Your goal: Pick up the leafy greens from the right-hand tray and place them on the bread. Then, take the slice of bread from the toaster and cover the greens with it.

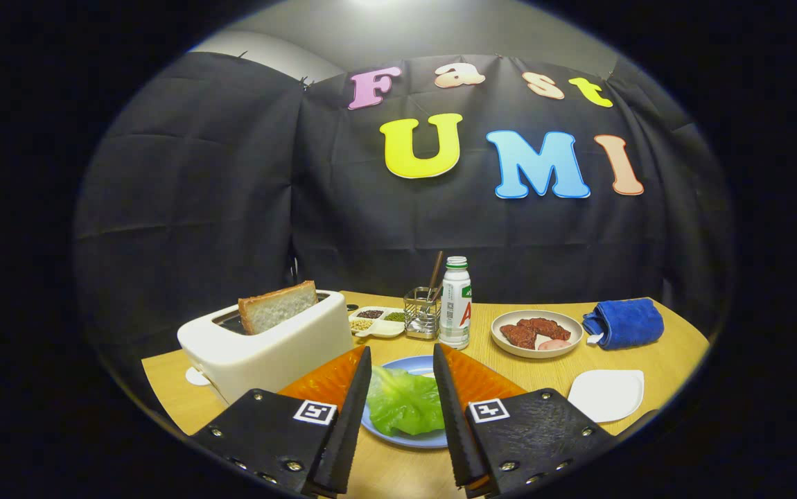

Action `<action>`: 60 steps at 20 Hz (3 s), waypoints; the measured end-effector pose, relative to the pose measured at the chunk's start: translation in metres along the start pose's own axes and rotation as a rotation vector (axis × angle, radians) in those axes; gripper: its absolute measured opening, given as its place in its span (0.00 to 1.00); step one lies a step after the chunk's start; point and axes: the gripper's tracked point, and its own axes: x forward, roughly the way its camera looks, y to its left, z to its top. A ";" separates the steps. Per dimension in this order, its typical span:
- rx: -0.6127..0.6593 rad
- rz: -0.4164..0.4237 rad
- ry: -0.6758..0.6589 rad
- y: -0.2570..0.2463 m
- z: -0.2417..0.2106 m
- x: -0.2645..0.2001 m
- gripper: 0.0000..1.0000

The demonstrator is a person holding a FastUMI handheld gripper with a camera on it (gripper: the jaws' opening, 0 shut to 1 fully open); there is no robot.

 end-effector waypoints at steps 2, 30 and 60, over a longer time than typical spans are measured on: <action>0.032 0.019 -0.003 0.019 0.003 -0.006 0.55; -0.095 -0.045 0.024 0.142 0.013 0.058 0.56; -0.036 0.014 -0.007 0.132 0.044 0.061 0.05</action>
